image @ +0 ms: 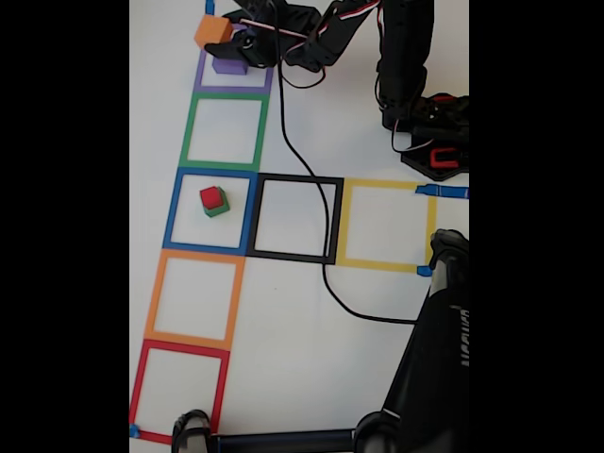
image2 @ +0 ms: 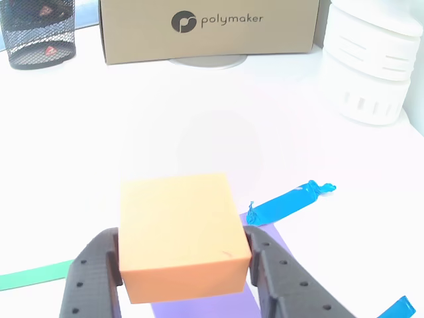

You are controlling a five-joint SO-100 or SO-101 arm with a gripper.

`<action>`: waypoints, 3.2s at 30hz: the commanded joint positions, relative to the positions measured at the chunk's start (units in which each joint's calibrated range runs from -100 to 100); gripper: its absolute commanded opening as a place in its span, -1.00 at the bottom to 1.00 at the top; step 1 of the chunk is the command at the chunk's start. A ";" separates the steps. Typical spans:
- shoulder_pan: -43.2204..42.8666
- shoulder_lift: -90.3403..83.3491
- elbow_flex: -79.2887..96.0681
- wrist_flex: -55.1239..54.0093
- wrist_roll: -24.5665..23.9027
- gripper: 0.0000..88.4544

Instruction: Tower of hanoi

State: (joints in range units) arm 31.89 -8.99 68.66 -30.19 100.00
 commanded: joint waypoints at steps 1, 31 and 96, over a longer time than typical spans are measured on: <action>-1.78 -15.60 -2.84 18.61 0.00 -0.69; -33.33 -30.37 -87.02 126.22 0.00 -0.69; -25.66 25.75 9.70 -38.72 0.00 -0.69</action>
State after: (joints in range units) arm 4.97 15.91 79.73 -65.98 99.64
